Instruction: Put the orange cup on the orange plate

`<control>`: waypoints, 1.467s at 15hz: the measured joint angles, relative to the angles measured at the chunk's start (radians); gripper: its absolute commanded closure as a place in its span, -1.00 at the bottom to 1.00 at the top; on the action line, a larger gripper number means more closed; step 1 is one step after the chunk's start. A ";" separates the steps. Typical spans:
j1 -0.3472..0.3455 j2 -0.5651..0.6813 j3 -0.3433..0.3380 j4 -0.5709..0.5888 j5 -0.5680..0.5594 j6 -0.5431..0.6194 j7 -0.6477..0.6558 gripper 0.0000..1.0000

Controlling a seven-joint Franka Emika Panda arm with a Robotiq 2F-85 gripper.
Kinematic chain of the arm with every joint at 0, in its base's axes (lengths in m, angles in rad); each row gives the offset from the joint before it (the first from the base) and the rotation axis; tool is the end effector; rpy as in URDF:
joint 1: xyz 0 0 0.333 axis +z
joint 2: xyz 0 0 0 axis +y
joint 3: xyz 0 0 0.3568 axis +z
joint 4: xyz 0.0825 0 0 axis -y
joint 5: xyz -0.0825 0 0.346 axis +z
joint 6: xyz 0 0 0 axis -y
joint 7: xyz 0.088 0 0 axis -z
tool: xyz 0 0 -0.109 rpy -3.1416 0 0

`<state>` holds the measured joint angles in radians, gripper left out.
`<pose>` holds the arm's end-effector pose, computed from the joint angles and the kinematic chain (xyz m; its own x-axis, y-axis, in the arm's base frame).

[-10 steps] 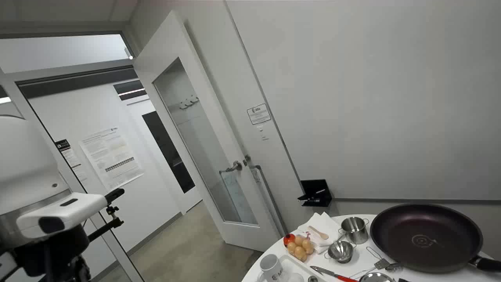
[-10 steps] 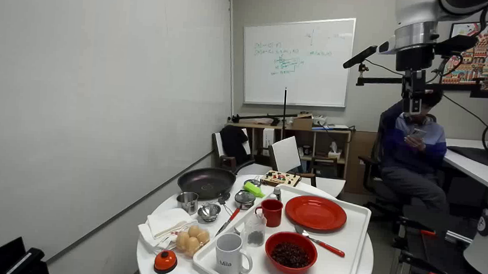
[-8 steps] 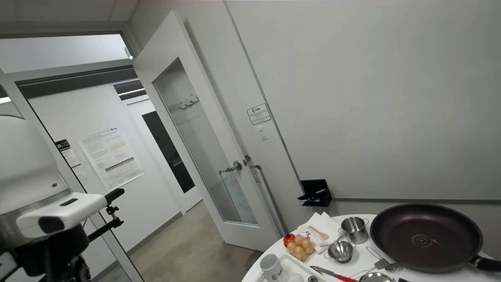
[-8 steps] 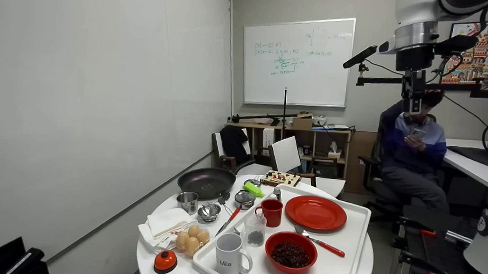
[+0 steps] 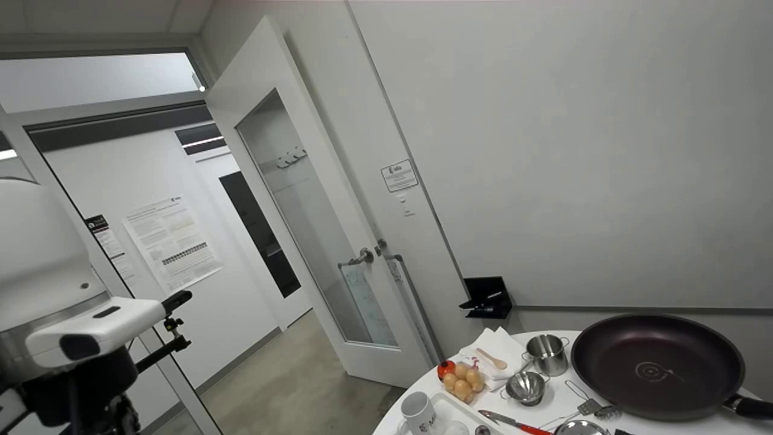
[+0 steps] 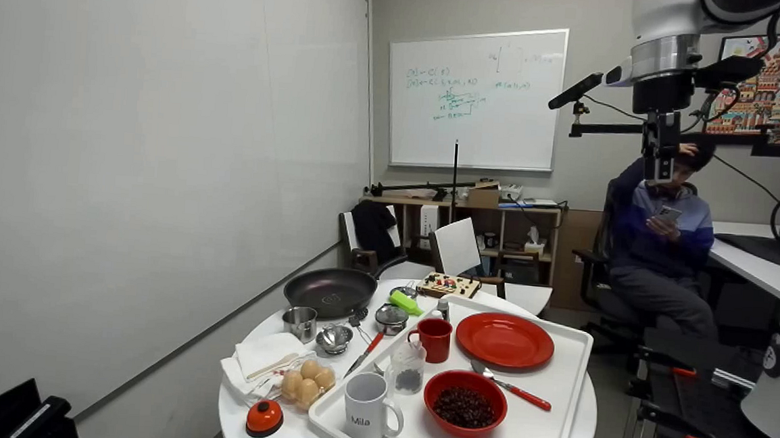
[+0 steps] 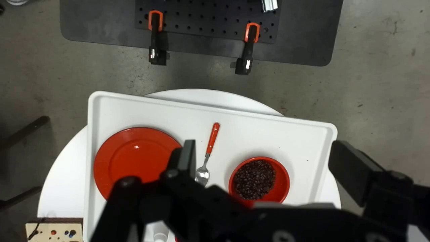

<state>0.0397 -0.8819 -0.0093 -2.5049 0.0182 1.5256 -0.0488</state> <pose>0.2037 0.0072 0.5708 0.9919 0.0838 -0.0959 0.0813 -0.9962 -0.0301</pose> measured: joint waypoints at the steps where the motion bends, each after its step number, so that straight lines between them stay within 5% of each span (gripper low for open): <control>1: 0.001 0.008 0.000 0.002 0.000 -0.002 -0.004 -1.00; 5: 0.034 0.139 0.012 0.047 0.001 -0.003 -0.059 -1.00; 10: 0.063 0.423 0.089 0.142 -0.001 -0.004 -0.058 -1.00; 15: 0.056 0.699 0.092 0.266 -0.002 -0.038 -0.058 -1.00; 22: 0.043 0.689 0.086 0.258 0.024 0.062 0.059 -1.00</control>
<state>0.0828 -0.1925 0.0770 -2.2465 0.0425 1.5876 0.0101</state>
